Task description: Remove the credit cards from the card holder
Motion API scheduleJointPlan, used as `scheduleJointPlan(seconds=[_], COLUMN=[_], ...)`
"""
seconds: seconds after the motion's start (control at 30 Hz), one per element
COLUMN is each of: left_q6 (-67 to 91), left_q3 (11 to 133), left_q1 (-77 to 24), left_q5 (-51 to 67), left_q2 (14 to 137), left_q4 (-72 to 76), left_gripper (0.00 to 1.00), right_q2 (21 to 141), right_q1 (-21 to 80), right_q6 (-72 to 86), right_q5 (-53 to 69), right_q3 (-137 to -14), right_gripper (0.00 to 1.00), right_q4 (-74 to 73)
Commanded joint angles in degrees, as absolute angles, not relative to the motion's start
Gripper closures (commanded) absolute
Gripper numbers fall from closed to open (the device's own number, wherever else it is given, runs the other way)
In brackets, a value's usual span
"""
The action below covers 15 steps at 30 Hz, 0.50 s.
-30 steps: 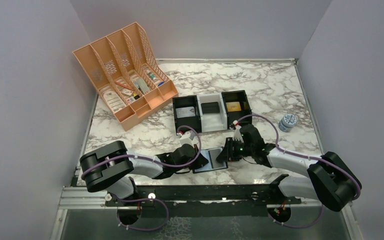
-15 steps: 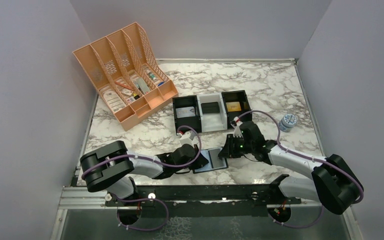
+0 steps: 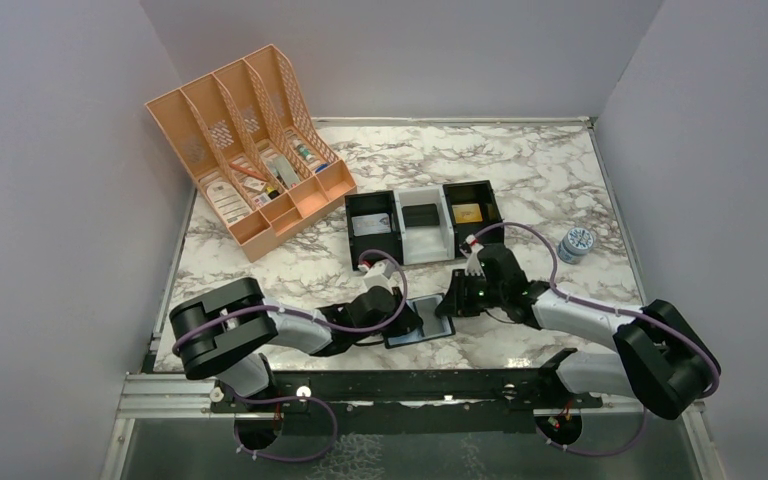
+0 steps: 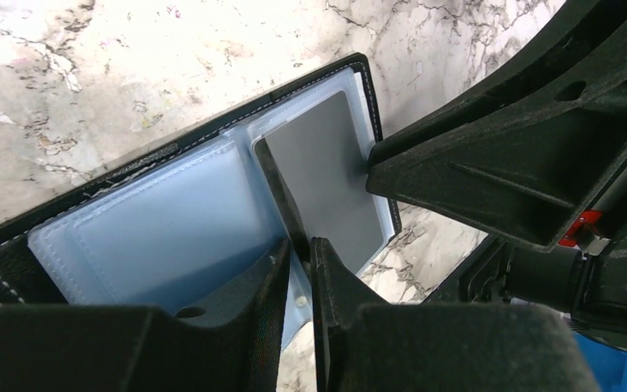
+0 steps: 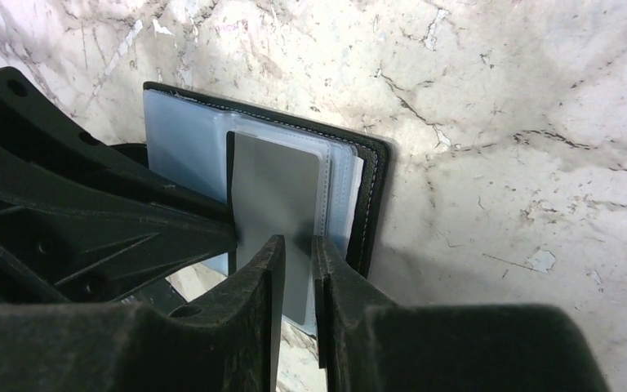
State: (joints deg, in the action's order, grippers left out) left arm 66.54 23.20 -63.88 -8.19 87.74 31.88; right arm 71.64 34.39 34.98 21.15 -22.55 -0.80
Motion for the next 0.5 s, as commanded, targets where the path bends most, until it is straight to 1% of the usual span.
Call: scheduleJointPlan(seconds=[0.0, 0.1, 0.23, 0.37, 0.47], left_q6=[67.23, 68.48, 70.38, 71.86, 72.86], left_q3=[23.94, 23.16, 21.2, 20.04, 19.41], left_q1=[-64.16, -64.16, -64.16, -64.2, -64.15], left_q5=[-6.64, -6.66, -7.41, -7.65, -7.43], left_q2=[90.35, 90.7, 90.4, 90.35, 90.32], left_q4=[33.2, 34.99, 38.54, 40.57, 42.48], left_gripper=[0.8, 0.81, 0.85, 0.94, 0.97], right_q2=[72.76, 72.93, 73.45, 73.36, 72.75], right_q1=[34.54, 34.54, 34.53, 34.54, 34.54], right_q6=[35.91, 36.33, 36.55, 36.52, 36.25], right_q5=[22.94, 23.09, 23.9, 24.08, 23.9], right_q3=[-19.73, -19.07, -18.55, -18.5, -18.72], right_gripper=[0.81, 0.81, 0.81, 0.81, 0.81], right_q4=[0.54, 1.15, 1.96, 2.04, 1.47])
